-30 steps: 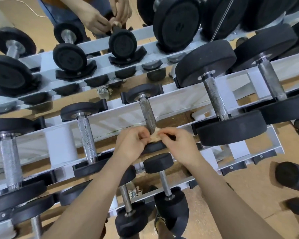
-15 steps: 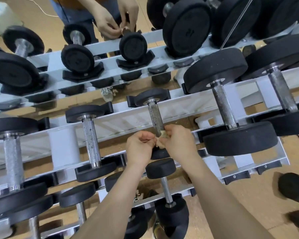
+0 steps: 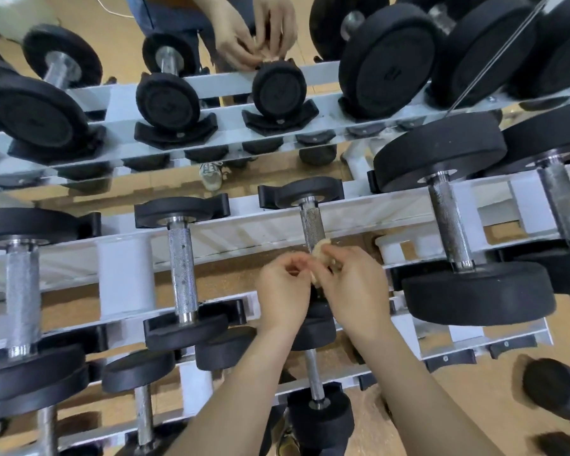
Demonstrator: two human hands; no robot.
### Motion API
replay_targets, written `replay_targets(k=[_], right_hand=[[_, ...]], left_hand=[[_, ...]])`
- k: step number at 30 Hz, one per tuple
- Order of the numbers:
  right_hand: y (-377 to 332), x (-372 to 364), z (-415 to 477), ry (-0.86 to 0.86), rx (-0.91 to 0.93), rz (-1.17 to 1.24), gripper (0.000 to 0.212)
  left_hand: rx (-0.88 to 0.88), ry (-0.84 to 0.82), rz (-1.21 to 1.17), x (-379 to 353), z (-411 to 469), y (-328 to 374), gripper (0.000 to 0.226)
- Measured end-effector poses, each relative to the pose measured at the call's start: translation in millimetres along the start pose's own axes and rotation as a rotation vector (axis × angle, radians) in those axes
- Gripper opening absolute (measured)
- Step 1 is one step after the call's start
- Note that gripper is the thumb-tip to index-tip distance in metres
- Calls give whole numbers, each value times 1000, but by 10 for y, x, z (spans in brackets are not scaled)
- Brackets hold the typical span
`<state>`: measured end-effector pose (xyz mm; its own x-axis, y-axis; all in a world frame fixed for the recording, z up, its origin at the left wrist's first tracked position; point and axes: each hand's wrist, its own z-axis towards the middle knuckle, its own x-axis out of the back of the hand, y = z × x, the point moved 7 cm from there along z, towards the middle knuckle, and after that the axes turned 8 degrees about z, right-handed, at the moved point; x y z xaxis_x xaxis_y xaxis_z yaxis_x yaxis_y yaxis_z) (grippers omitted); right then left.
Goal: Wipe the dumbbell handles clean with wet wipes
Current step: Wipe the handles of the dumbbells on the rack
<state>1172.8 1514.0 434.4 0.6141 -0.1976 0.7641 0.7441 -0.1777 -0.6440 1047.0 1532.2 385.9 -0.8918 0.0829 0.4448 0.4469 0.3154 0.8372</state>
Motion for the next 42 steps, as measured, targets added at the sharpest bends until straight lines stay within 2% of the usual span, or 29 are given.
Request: replay_targets(k=[2, 4, 6, 8, 10, 12, 13, 14, 16, 17, 20, 22, 27, 29, 31, 34, 36, 42], right_hand=[[12, -3, 19, -49, -64, 31, 16], [17, -37, 56, -119, -71, 63, 6], [-63, -67, 86, -160, 32, 14, 10], [-164, -41, 232, -94, 145, 20, 15], [-275, -64, 472, -33, 267, 37, 25], [-384, -224, 579, -125, 496, -94, 19], [-390, -302, 537, -192, 610, -189, 16], [-354, -360, 455, -259, 692, -271, 22], [-240, -374, 279, -372, 730, -381, 26], [-209, -339, 219, -402, 764, -402, 20], [-235, -284, 232, -494, 912, -372, 9], [-280, -300, 378, -469, 972, -331, 8], [-264, -209, 724, -156, 899, -267, 14], [-230, -169, 717, -58, 790, -184, 16], [-149, -76, 683, 39, 546, -11, 17], [94, 49, 684, 152, 62, 196, 18], [152, 33, 698, 157, -129, 283, 19], [21, -67, 419, 30, -124, 268, 20]], left_hand=[[-10, -86, 14, -29, -59, -37, 28], [11, -126, 13, -24, -67, -38, 26], [42, -112, -73, 21, -93, -29, 27], [56, -108, -182, 65, -187, -18, 29], [-6, -129, -102, 78, -324, 6, 20], [-105, -157, 88, 61, -444, -11, 11], [-145, -171, 151, 53, -481, -28, 13], [-176, -182, 178, 57, -505, -43, 17], [-214, -204, 193, 72, -516, -53, 23], [-231, -214, 199, 75, -515, -46, 26], [-287, -219, 225, 88, -508, -33, 29], [-300, -216, 229, 92, -498, -38, 29], [-303, -186, 209, 83, -502, -49, 26], [-300, -181, 213, 71, -504, -39, 25], [-296, -179, 209, 56, -509, -21, 24], [-269, -187, 191, 49, -514, -26, 25], [-250, -193, 183, 55, -512, -38, 24], [-216, -172, 173, 89, -510, -66, 23]])
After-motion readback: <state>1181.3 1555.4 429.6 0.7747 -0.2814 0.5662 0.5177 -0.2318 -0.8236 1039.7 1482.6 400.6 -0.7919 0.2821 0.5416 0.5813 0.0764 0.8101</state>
